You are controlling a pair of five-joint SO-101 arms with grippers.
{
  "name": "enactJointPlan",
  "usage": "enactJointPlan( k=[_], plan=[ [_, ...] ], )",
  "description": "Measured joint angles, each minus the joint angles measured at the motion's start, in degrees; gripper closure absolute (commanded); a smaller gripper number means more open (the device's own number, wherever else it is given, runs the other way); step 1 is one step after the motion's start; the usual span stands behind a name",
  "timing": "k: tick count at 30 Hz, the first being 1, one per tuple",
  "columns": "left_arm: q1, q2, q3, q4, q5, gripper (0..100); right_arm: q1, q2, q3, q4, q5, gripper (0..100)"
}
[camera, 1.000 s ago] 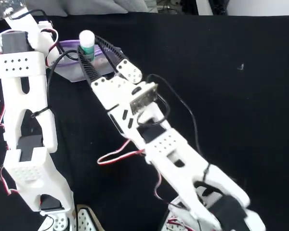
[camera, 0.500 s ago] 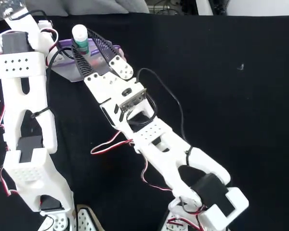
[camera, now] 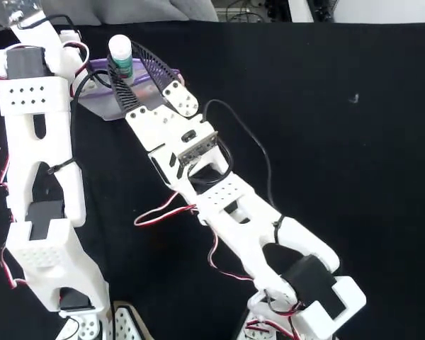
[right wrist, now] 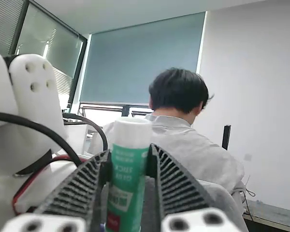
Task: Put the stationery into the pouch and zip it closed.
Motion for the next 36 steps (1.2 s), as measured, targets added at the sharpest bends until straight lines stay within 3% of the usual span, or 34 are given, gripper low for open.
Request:
enactJointPlan(
  k=[16, 24, 36],
  plan=[
    [0.18, 0.0, 0.09, 0.0, 0.0, 97, 2.37, 13.98, -8.18, -0.26, -0.09, 98.4],
    [0.18, 0.0, 0.09, 0.0, 0.0, 97, 2.37, 13.98, -8.18, -0.26, -0.09, 83.8],
    [0.26, 0.0, 0.09, 0.0, 0.0, 97, 2.37, 13.98, -8.18, -0.26, -0.09, 83.2]
  ],
)
